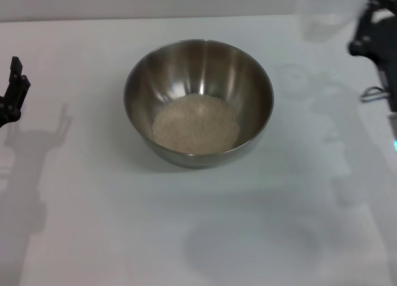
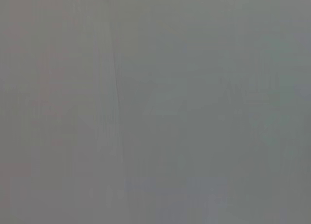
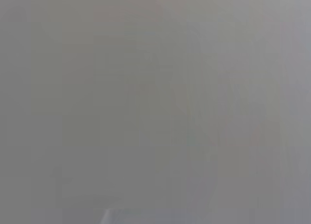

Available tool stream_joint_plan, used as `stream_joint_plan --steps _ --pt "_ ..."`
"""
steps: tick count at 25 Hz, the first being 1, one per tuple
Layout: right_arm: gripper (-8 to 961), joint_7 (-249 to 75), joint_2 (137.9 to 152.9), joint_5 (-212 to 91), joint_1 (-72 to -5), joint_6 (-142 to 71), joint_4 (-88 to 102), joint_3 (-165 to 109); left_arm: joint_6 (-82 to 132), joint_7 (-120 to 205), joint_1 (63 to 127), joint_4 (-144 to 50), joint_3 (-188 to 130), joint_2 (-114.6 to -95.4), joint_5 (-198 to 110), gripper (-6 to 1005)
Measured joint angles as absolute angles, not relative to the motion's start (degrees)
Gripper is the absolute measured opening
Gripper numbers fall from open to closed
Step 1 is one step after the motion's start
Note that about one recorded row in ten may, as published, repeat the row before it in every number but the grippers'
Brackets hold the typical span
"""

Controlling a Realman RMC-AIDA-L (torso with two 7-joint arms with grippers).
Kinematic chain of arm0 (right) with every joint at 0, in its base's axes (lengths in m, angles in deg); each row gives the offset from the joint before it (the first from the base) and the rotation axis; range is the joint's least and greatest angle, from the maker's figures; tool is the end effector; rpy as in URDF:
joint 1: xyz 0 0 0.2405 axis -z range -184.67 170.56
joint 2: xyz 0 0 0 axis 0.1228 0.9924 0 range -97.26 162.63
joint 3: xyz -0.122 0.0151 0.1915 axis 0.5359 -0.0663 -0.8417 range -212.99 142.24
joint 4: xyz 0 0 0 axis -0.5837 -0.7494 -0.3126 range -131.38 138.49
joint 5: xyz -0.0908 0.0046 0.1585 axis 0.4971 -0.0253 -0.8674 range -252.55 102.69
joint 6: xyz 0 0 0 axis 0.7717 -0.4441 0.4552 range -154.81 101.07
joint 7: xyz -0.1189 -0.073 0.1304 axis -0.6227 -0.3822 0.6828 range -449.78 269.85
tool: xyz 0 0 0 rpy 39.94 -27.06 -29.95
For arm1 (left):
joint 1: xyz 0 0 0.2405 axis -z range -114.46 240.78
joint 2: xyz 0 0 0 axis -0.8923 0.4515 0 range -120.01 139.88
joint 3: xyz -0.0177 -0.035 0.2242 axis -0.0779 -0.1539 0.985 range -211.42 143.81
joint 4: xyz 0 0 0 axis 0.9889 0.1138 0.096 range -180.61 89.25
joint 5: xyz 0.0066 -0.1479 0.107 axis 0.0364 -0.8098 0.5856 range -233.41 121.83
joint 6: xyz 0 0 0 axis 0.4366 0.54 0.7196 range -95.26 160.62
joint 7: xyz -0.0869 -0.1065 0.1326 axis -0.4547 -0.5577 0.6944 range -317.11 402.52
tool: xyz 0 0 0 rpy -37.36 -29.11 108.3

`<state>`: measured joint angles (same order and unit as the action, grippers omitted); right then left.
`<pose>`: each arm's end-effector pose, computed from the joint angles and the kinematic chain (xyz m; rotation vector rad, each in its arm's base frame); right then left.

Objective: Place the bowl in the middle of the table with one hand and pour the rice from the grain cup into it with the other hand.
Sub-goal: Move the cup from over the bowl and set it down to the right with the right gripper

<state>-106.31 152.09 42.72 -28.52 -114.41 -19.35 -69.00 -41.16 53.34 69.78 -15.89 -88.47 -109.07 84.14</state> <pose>0.1995 0.3224 0.0278 -1.4448 0.0940 0.8343 -0.2644 0.2957 0.0282 -1.4621 -0.3296 -0.6802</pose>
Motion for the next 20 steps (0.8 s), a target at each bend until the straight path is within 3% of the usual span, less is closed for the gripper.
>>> stream_joint_plan --steps 20 --pt "20 -91.6 152.19 40.2 -27.2 -98.1 -7.5 -70.2 -41.1 53.3 70.1 -16.0 -87.8 -109.1 84.1 834"
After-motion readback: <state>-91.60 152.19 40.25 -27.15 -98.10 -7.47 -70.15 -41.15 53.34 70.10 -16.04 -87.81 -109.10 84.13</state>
